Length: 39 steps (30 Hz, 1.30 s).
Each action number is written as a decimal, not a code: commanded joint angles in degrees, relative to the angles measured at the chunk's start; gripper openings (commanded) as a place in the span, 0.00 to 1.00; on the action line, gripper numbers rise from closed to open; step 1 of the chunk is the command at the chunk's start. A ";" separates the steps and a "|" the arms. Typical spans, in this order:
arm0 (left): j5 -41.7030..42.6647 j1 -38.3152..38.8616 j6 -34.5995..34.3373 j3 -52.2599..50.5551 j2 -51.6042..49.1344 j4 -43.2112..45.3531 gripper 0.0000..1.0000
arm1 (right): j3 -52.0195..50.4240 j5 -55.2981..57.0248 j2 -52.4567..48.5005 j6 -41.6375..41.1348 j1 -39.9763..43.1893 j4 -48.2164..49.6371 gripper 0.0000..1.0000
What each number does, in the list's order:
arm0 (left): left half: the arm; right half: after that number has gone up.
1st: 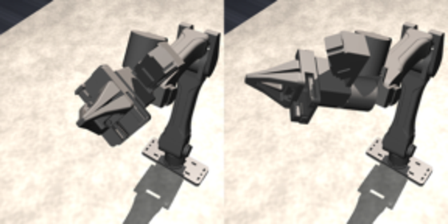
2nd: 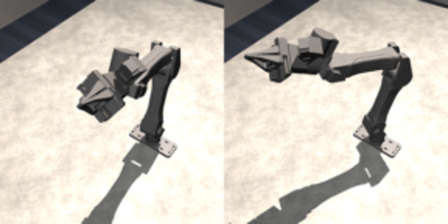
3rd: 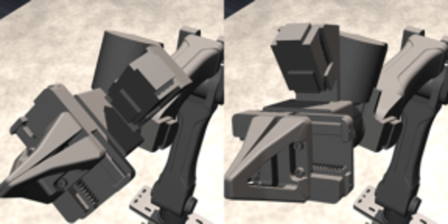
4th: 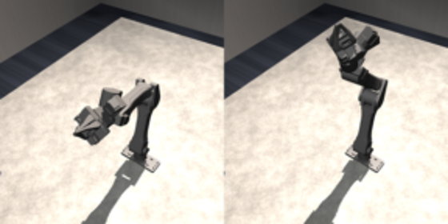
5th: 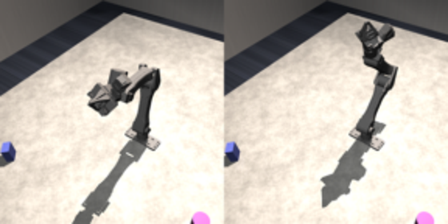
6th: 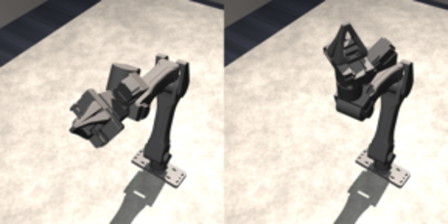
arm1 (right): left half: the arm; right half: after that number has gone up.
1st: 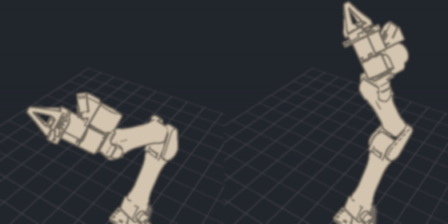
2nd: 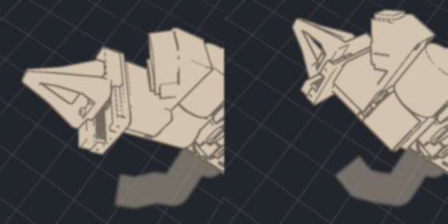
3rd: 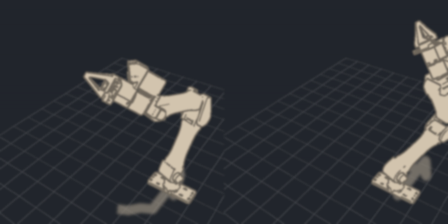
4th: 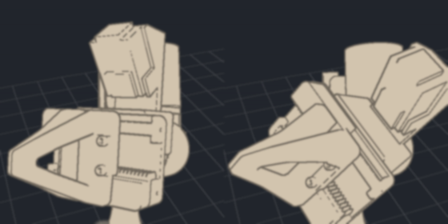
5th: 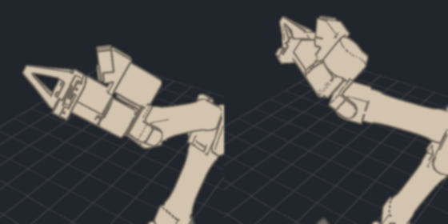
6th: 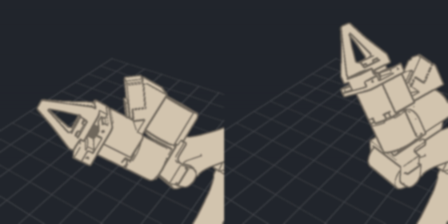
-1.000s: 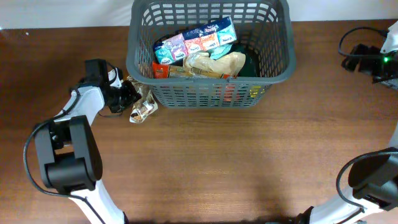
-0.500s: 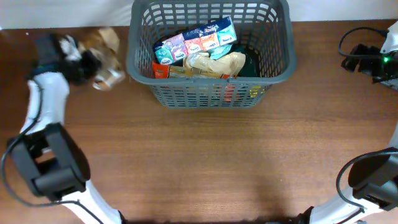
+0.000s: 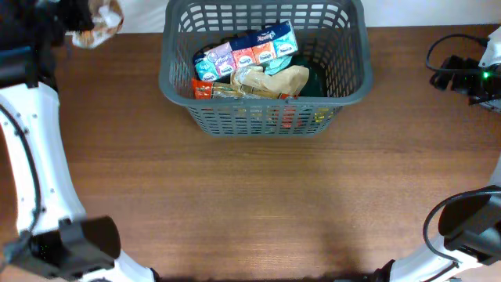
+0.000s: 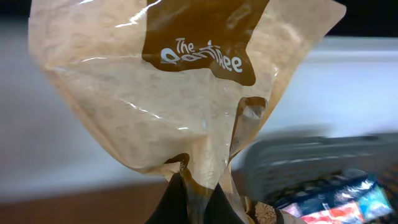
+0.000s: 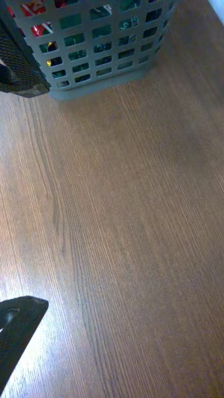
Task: Pack container
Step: 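Lower the brown pouch into the basket and open the left gripper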
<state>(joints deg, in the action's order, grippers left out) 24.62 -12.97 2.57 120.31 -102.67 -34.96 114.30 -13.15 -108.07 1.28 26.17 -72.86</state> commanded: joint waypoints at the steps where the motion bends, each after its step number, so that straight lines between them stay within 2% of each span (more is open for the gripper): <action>1: 0.44 6.38 16.39 2.51 4.70 -0.33 0.02 | -0.17 -0.31 0.87 -0.50 -0.07 0.07 0.99; 6: -4.04 16.11 30.69 2.47 4.00 -8.04 0.02 | -0.17 -0.31 0.87 -0.50 -0.07 0.07 0.99; 13: -14.14 25.88 47.17 2.47 -4.90 -18.08 0.02 | -0.17 -0.31 0.87 -0.50 -0.07 0.07 0.99; 17: -17.84 28.50 49.13 2.47 -11.02 -18.64 0.02 | -0.17 -0.31 0.87 -0.50 -0.07 0.07 0.99; 21: -17.84 29.77 49.59 2.47 -16.87 -18.93 0.02 | -0.17 -0.31 0.87 -0.50 -0.07 0.07 0.99; 22: -17.86 30.14 49.55 2.47 -17.75 -19.32 0.20 | -0.17 -0.31 0.87 -0.50 -0.07 0.07 0.99; 23: -18.08 30.56 48.52 2.47 -18.21 -20.04 0.63 | -0.17 -0.31 0.87 -0.50 -0.07 0.07 0.99; 24: -19.04 30.99 45.90 2.51 -18.18 -20.17 0.99 | -0.17 -0.31 0.87 -0.50 -0.07 0.07 0.99; 29: -25.00 31.52 32.15 8.96 -15.47 -20.85 0.99 | -0.17 -0.31 0.87 -0.50 -0.07 0.07 0.99; 35: -32.72 29.51 18.14 25.38 -9.99 -25.27 0.99 | -0.17 -0.31 0.87 -0.50 -0.07 0.07 0.99; 39: -38.05 26.18 14.14 34.16 -6.54 -29.29 0.99 | -0.17 -0.31 0.87 -0.50 -0.07 0.07 0.99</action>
<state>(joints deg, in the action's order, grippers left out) -6.48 16.10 24.38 148.20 -115.39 -62.11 114.30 -13.17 -108.07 1.23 26.17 -72.86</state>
